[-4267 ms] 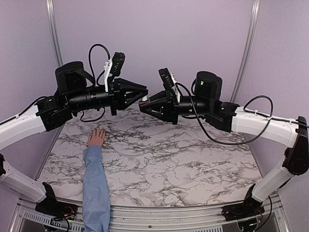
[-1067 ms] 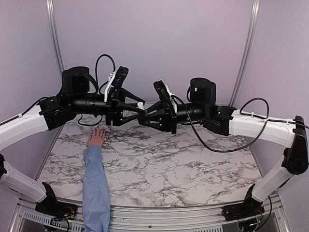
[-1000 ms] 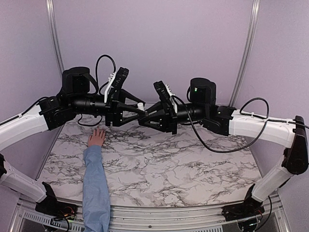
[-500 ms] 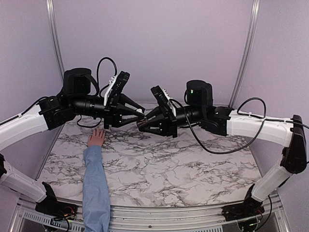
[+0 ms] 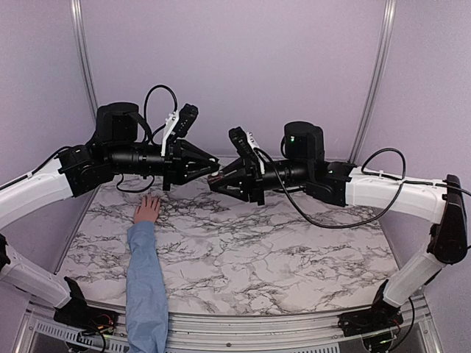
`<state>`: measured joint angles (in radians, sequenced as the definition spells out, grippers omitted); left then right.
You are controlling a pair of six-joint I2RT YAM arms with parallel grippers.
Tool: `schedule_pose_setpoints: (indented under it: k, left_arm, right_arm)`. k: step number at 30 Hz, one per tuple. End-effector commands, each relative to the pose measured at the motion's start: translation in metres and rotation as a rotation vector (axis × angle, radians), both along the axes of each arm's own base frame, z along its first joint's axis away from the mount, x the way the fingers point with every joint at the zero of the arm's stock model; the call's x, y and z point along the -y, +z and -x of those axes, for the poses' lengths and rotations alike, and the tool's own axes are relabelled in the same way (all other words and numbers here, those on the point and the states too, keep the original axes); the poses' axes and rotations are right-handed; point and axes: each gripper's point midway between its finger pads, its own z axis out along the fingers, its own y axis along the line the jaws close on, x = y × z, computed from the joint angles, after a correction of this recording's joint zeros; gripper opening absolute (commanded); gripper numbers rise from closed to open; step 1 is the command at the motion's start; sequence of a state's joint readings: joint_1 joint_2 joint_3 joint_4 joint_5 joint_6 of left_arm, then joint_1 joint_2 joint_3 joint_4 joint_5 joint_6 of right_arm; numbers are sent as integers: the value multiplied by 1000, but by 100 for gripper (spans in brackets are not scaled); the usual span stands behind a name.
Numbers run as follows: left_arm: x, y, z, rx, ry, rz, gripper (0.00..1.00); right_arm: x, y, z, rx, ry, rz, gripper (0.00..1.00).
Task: Paint the nails
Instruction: Unscrew the nail polish bottle.
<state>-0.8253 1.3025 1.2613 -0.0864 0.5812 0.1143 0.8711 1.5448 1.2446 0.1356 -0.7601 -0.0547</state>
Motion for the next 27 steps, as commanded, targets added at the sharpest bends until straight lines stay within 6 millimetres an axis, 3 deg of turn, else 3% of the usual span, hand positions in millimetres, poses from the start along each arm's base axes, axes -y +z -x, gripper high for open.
schedule_pose_setpoints:
  k: [1, 5, 10, 19, 27]
  left_arm:
    - [-7, 17, -20, -17, 138, 45, 0]
    - [-7, 21, -35, -61, 251, 103, 0]
    - [-10, 24, -54, -109, 407, 167, 0]
    - [-11, 24, -69, -77, 542, 172, 0]
    - [-5, 9, -71, -86, 556, 106, 0]
  right_arm:
    - [8, 29, -40, 75, -240, -43, 0]
    - [15, 28, -66, 108, -395, -18, 0]
    - [19, 25, -82, 128, -502, 6, 0]
    - [14, 18, -88, 138, -536, 44, 0]
    - [19, 24, -92, 149, -576, 30, 0]
